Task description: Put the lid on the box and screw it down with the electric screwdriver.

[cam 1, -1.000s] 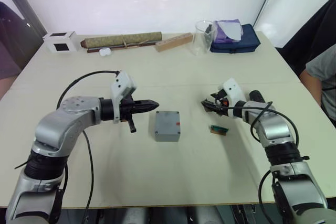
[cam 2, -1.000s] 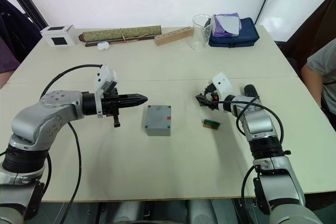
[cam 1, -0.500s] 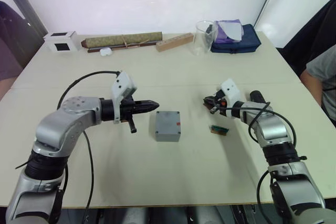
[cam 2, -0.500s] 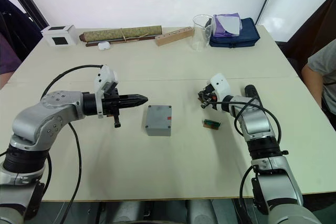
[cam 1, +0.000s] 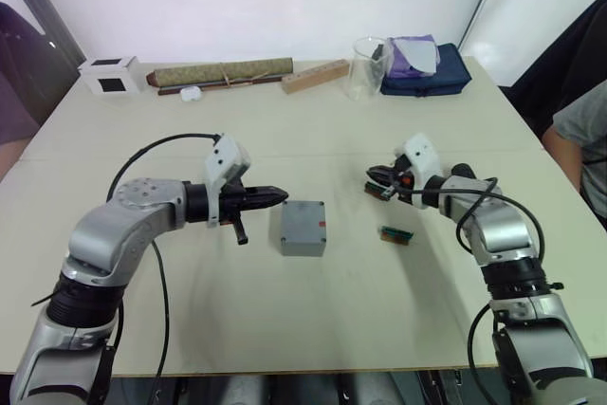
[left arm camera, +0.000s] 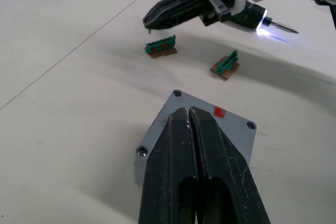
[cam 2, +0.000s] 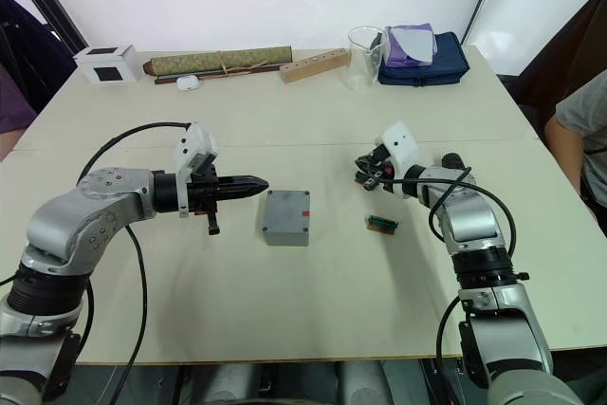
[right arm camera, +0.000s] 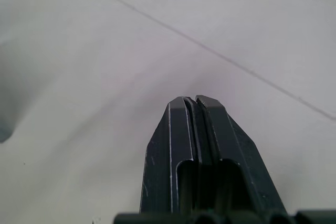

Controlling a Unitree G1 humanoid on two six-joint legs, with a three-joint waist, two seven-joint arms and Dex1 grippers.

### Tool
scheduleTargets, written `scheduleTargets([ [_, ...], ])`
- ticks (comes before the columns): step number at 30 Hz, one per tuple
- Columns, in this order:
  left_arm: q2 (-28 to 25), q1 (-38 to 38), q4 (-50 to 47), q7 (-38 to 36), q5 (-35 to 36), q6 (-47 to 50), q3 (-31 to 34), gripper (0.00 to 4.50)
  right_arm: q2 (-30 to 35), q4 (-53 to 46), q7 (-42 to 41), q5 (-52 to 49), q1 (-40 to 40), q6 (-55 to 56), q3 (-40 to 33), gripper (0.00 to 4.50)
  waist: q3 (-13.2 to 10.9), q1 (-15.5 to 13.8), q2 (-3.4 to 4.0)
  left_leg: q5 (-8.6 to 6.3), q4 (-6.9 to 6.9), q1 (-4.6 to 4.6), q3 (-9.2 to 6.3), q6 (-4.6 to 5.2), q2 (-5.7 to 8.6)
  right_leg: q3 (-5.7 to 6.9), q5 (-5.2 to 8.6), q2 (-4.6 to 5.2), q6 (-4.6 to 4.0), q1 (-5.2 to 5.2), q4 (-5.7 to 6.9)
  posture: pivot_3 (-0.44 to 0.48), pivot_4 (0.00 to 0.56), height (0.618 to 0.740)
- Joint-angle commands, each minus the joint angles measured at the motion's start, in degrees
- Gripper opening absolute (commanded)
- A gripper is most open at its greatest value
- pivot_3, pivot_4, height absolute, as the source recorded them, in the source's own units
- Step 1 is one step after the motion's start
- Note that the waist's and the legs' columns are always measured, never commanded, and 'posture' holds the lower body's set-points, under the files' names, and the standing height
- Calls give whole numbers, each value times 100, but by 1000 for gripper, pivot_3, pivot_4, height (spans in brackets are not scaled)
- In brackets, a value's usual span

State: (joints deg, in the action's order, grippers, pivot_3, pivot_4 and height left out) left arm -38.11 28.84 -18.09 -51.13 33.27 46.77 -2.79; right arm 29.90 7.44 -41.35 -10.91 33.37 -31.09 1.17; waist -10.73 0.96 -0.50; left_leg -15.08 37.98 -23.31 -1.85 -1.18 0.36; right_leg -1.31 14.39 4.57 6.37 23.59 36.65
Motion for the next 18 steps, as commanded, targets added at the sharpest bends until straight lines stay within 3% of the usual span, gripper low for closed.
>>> scheduleTargets([
  [1, -19, -16, -55, -39, 12, -119, 48, 0, 79, -499, 32, -170, -44, -93, -226, 58, 0, -1, 0, 0, 0, 0, 0, 0, 0, 0, 0, 0, 0, 0, 0, 0, 150, 740],
  [11, -566, -469, -208, -478, 182, -50, 255, 0, -48, -2685, -255, -1019, -625, -616, 12, 58, 0, 9, 0, 0, -4, 0, -3, 1, -7, 1, 1, -7, -1, 3, 0, 0, 150, 740],
  [18, -575, -573, -188, -421, 146, -132, 240, 0, -213, -2996, -131, -856, -1023, -430, 644, 58, 0, -30, -1, 0, -1, 1, -4, 0, -4, 3, 1, -1, -1, -3, 0, 0, 150, 740],
])
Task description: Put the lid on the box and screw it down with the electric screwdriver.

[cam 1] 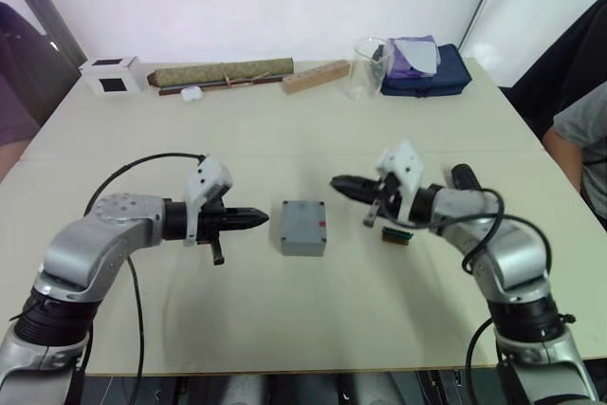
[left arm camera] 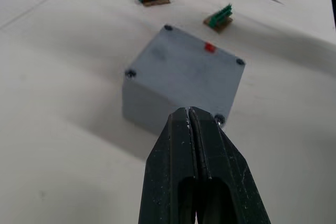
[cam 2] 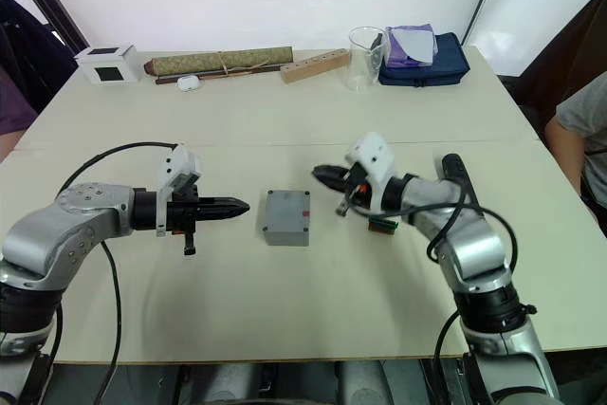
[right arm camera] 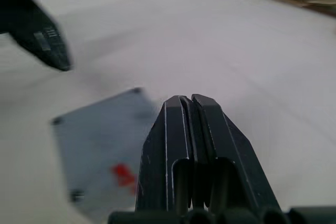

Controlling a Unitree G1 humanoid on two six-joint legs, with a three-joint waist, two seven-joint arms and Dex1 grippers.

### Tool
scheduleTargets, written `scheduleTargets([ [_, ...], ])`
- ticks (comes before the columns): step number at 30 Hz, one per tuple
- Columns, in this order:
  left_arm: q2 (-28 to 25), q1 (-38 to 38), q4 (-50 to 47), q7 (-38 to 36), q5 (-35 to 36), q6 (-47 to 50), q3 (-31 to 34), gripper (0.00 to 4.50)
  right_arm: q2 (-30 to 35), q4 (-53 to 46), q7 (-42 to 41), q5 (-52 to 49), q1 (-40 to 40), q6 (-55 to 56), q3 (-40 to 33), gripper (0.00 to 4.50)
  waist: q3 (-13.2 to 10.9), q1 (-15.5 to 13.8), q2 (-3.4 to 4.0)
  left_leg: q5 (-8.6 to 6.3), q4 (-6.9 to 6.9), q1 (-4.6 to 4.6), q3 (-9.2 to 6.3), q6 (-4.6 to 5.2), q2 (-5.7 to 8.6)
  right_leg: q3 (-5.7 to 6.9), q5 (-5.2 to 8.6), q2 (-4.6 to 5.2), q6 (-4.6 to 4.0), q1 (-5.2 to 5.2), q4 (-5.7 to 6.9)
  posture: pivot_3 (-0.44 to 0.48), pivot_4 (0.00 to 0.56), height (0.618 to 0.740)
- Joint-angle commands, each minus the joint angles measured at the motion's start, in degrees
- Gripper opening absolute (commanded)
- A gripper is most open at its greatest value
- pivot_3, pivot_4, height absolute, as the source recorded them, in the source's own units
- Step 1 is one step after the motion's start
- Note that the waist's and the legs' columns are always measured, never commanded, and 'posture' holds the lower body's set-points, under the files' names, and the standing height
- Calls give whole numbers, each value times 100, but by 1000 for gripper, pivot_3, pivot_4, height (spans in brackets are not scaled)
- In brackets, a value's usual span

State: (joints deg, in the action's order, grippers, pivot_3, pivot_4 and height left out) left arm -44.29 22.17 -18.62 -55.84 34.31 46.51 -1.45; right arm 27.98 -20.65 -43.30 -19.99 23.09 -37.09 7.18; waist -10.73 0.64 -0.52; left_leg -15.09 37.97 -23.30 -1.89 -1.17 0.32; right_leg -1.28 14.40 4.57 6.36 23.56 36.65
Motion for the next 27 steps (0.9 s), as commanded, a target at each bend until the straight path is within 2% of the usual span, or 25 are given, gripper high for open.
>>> scheduleTargets([
  [1, 56, 106, -131, 63, 42, -102, 98, 0, -39, -133, 78, 79, 4, 216, 84, 58, 0, 4, 0, 0, 0, 0, 1, 0, 2, -1, 0, 2, 0, 0, 0, 0, 150, 740],
  [16, 131, 103, -126, 201, -2, -152, 66, 0, -105, 577, 167, 442, 179, 654, 276, 58, 0, 22, 0, 0, 0, 0, 1, 0, 1, 0, 0, -1, 0, 2, 1, 0, 150, 740],
  [27, 160, 151, -103, 238, -14, -158, 33, 0, -103, 615, 133, 520, 108, 628, 324, 58, 0, 20, 0, 0, 0, 0, 1, 0, 1, 0, 0, -1, 0, 1, 0, 0, 150, 740],
])
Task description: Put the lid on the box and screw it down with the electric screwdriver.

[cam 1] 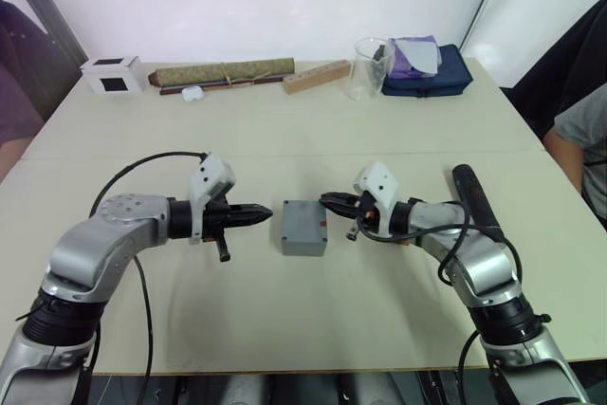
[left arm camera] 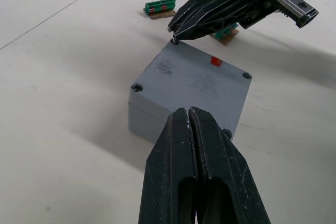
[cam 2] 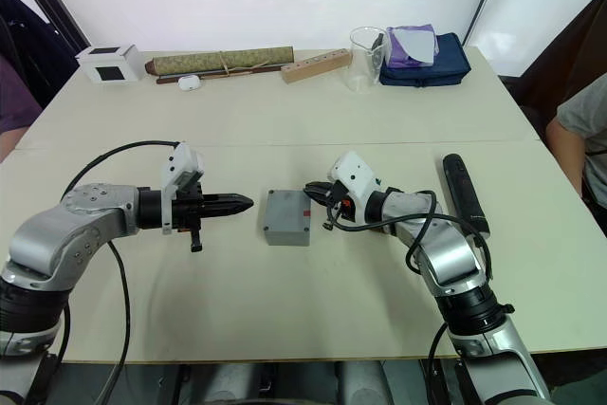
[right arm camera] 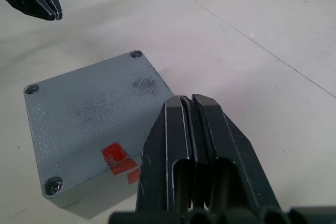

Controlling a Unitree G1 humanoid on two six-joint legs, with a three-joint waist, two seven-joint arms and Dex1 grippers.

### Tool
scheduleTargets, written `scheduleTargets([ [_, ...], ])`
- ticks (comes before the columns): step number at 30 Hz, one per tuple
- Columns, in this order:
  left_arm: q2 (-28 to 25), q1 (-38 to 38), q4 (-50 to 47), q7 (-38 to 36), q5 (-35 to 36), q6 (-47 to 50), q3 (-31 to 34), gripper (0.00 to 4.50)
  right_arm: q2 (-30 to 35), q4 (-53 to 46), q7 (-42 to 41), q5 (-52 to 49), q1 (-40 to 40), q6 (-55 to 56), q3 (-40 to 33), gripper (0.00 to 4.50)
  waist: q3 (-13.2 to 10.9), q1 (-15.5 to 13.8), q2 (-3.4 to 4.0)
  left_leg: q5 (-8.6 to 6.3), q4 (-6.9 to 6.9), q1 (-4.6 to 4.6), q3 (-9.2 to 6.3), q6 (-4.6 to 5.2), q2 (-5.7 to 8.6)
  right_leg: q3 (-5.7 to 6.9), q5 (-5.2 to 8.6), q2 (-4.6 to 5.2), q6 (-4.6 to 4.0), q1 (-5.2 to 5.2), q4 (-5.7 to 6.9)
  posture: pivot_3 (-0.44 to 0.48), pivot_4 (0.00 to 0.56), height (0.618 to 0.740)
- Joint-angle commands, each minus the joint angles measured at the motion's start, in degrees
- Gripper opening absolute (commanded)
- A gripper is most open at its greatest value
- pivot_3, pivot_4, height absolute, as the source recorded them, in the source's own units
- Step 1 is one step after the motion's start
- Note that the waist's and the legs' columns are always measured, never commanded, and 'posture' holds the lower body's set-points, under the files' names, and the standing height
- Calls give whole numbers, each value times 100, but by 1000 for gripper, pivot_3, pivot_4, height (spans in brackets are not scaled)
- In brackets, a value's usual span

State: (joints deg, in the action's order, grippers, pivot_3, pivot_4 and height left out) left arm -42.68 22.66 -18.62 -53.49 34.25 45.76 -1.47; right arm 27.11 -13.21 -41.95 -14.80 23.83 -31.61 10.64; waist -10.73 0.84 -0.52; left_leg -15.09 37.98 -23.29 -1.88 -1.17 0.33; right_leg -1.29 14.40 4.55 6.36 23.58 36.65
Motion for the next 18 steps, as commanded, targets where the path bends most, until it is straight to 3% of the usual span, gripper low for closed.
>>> scheduleTargets([
  [1, 1, 106, -106, 5, -8, -81, 32, 0, -17, -132, -3, 2, 31, 72, -18, 58, 0, -1, 0, 0, 0, 0, 0, 0, 0, 0, 0, 0, 0, 0, 0, 0, 150, 740],
  [2, 4, 108, -111, 7, -6, -77, 32, 0, -13, -141, 0, 3, 27, 62, -20, 566, 0, -1, 0, 0, 0, 0, 0, 0, 0, 0, 0, 0, 0, 0, 0, 0, 150, 740],
  [4, 3, 115, -118, 11, 8, -62, 47, 0, 25, -175, -29, -10, 20, 19, -21, 888, 0, 0, 0, 0, 0, 0, 0, 0, 0, 0, 0, 0, 0, 0, 0, 0, 150, 740],
  [13, -1, 113, -147, 25, 29, -47, 64, 0, 166, -266, -112, -42, 76, -62, -98, 4378, 0, 0, 0, 0, 0, 0, 0, 0, 0, 0, 0, 0, 0, 0, 0, 0, 150, 740],
  [18, 9, 176, -151, 14, 165, 22, 170, 0, 300, -484, -187, -228, 250, -411, -250, 4454, 0, -1, 0, 0, 0, 0, 0, 0, 0, 0, 0, 0, 0, 0, 0, 0, 150, 740],
])
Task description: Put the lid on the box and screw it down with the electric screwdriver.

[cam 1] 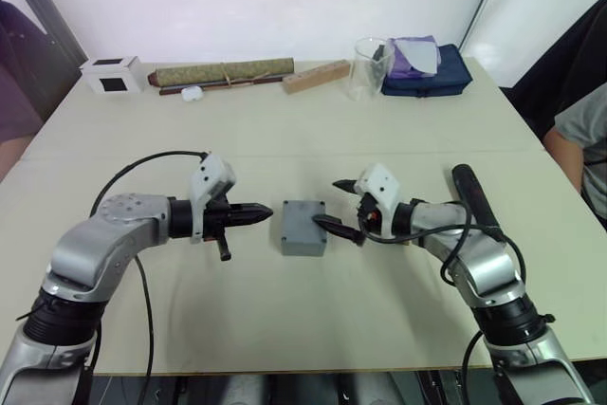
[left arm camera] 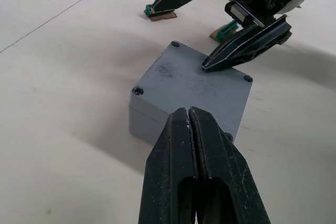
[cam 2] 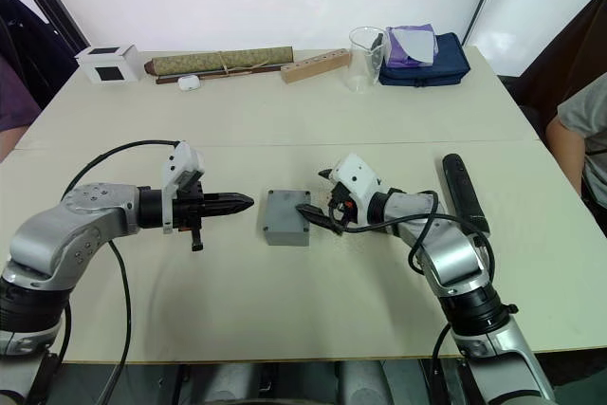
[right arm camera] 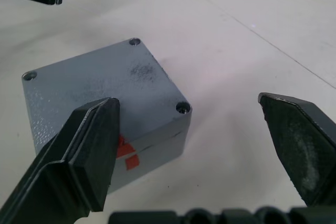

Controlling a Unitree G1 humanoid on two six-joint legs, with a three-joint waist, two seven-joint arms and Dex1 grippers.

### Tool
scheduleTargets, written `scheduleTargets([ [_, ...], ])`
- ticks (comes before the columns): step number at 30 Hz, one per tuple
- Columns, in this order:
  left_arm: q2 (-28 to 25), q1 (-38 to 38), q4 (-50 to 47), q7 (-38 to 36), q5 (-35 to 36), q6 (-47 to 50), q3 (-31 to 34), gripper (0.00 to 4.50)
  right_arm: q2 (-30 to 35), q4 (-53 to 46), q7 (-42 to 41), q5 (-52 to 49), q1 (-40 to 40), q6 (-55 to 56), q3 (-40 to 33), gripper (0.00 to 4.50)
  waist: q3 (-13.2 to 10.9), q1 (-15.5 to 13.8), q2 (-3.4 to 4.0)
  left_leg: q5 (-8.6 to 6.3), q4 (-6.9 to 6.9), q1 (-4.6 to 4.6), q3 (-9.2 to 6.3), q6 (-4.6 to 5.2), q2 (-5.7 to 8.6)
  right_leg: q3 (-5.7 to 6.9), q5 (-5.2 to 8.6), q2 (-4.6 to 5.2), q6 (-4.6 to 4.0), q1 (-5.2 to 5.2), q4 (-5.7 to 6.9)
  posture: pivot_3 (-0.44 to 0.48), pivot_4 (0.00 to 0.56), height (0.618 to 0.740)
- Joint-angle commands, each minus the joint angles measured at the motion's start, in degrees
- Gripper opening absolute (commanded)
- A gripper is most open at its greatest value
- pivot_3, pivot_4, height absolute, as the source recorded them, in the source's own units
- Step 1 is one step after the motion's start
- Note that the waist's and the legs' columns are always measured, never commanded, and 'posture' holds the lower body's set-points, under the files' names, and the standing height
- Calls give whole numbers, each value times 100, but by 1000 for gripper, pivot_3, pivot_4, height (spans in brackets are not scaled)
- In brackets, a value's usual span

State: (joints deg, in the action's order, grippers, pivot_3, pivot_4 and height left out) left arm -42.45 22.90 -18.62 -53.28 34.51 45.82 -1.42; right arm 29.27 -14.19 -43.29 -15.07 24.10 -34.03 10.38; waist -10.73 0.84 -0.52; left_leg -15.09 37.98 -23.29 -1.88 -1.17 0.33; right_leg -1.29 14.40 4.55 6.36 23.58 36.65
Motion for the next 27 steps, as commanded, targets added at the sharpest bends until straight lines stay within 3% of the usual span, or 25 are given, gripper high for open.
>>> scheduleTargets([
  [1, 6, 176, -153, 0, 185, 41, 192, 0, 114, -445, -62, -275, 256, -258, -294, 4454, 0, 0, 0, 0, 0, 0, 0, 0, 0, 0, 0, 0, 0, 0, 0, 0, 150, 740],
  [6, -13, 83, -353, 9, 265, 21, 230, 0, 239, -712, -15, -548, 132, -461, -662, 4454, 0, -4, -1, 0, 0, 0, 0, 0, 0, 0, 0, 0, 0, 0, -1, 0, 150, 740],
  [12, 30, -72, -822, 242, 438, 108, 339, 0, 361, -1166, 30, -1723, -50, -1518, -1693, 4454, -1, -13, -1, 0, 0, -2, -1, 0, -2, -1, 0, 3, 0, -1, -1, 0, 150, 740],
  [19, 186, 118, -521, 199, 162, -267, 23, 0, 937, -780, -2, -2514, 611, -2473, -2271, 4454, -1, -5, -1, 0, -1, 1, 1, 1, -2, -1, 0, 0, -1, 0, -1, 0, 150, 740],
  [27, 206, 678, -426, -515, -8, -636, -537, 0, 3036, 771, -364, -1993, 1436, -3461, -1791, 4454, -2, -21, -1, -3, 1, -11, 9, 6, 9, -2, 0, 13, -1, -14, -46, 0, 150, 740],
])
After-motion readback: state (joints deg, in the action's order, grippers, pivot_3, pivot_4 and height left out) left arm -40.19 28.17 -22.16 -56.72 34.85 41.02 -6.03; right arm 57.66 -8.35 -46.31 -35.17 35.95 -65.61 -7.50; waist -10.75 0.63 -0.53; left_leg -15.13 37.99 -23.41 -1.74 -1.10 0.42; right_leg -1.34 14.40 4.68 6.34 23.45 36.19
